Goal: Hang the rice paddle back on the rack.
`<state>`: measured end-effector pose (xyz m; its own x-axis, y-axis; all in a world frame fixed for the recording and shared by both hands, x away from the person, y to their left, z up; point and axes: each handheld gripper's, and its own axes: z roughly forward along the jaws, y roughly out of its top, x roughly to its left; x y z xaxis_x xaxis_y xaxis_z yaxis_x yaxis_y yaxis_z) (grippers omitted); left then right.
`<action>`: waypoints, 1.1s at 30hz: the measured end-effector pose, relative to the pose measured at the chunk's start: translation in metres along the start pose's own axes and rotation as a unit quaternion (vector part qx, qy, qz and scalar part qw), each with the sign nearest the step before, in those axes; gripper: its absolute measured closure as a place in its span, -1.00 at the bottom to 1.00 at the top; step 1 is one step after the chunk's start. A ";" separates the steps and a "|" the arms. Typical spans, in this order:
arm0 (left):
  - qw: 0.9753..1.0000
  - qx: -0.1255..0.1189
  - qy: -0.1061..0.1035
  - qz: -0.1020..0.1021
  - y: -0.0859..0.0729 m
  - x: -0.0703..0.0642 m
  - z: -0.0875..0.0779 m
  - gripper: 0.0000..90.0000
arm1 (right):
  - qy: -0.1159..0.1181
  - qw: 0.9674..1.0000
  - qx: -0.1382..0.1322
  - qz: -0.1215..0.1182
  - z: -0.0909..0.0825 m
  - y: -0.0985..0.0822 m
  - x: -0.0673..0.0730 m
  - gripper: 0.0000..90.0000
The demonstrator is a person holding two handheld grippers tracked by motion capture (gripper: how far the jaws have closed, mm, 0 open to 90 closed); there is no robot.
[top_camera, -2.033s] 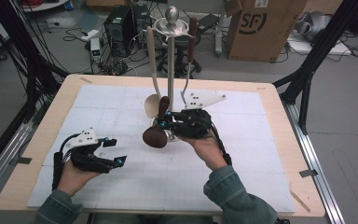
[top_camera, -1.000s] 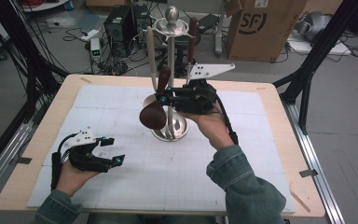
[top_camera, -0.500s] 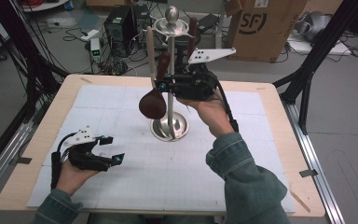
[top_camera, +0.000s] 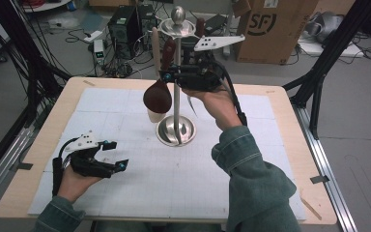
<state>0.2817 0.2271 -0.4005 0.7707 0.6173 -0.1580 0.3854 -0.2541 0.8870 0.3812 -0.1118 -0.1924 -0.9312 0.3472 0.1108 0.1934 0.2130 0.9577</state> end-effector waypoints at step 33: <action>1.000 -0.008 0.004 0.003 0.000 0.000 -0.006 -0.63 | -0.044 0.999 0.007 0.019 0.005 0.001 -0.017 0.72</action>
<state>0.2790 0.2315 -0.3981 0.7686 0.6219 -0.1498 0.3728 -0.2452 0.8949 0.3984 -0.1125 -0.1951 -0.8925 0.4340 0.1232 0.2335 0.2108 0.9492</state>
